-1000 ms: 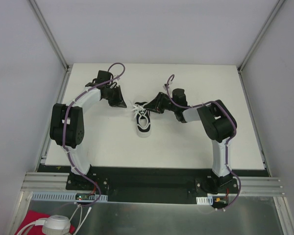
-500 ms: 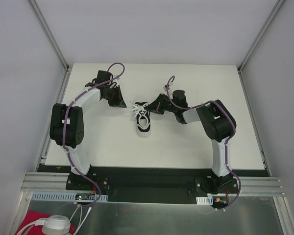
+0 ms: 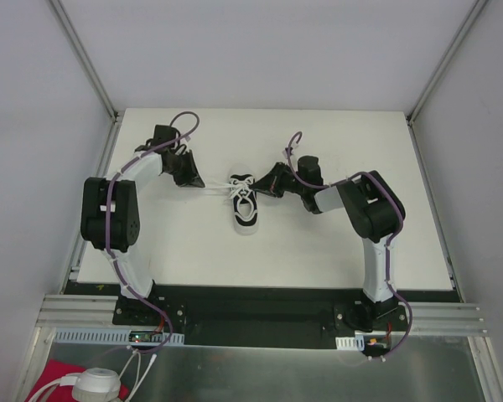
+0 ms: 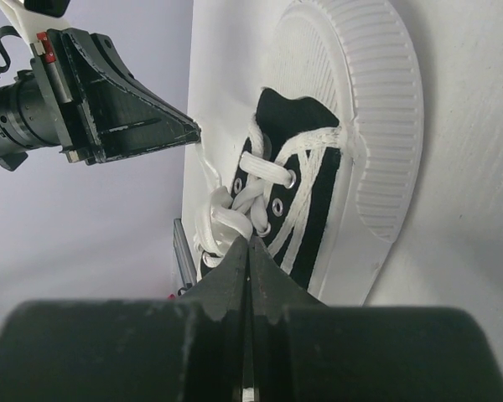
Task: Tie the shoes
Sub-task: Tie the shoelace on the shoe.
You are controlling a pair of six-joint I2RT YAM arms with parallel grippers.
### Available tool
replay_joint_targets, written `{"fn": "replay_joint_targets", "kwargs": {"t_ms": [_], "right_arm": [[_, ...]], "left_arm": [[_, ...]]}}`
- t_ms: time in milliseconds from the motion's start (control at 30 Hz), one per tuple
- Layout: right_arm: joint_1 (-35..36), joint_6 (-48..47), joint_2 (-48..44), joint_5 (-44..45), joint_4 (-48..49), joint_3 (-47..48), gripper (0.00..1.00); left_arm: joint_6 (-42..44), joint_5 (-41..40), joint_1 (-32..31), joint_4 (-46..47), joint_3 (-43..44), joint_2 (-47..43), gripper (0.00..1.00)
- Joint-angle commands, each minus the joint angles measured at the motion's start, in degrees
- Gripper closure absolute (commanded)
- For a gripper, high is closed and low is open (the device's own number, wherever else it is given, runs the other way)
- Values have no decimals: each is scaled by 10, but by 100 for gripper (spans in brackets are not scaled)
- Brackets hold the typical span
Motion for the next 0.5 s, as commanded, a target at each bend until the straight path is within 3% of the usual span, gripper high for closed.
{"fn": "replay_joint_targets", "kwargs": {"t_ms": [0, 467], "right_arm": [[-4, 2, -32, 6, 43, -9, 99], [-19, 23, -39, 8, 83, -29, 99]], "left_arm": [[9, -4, 9, 3, -11, -36, 100], [8, -3, 26, 7, -26, -60, 100]]}}
